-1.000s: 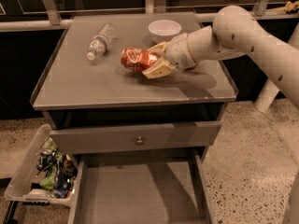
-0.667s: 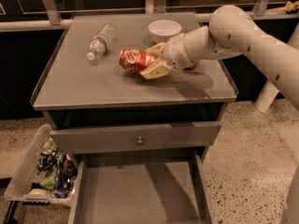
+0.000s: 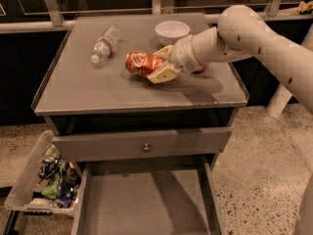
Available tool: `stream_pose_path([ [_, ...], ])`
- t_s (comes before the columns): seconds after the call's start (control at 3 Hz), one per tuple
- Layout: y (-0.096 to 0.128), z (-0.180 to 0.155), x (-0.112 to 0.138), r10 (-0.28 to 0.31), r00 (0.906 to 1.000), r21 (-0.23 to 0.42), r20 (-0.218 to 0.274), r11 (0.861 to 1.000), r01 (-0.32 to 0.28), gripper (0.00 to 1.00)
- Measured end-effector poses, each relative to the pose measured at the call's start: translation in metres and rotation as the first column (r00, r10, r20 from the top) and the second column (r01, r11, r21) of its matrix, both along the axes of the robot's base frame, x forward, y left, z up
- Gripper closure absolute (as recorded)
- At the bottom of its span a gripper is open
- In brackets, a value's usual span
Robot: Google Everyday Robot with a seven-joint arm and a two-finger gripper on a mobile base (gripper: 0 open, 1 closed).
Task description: Pick coke can from middle drawer and place on counter
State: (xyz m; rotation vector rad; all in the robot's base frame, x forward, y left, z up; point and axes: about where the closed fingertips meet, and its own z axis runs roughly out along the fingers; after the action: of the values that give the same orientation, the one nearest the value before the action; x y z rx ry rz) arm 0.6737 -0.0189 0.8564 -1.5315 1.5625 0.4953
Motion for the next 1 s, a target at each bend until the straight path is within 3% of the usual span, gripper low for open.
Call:
stream_pose_path([
  [1.0, 0.0001, 0.0000, 0.0000, 0.000, 1.0000, 0.000, 0.000, 1.000, 0.000, 0.12],
])
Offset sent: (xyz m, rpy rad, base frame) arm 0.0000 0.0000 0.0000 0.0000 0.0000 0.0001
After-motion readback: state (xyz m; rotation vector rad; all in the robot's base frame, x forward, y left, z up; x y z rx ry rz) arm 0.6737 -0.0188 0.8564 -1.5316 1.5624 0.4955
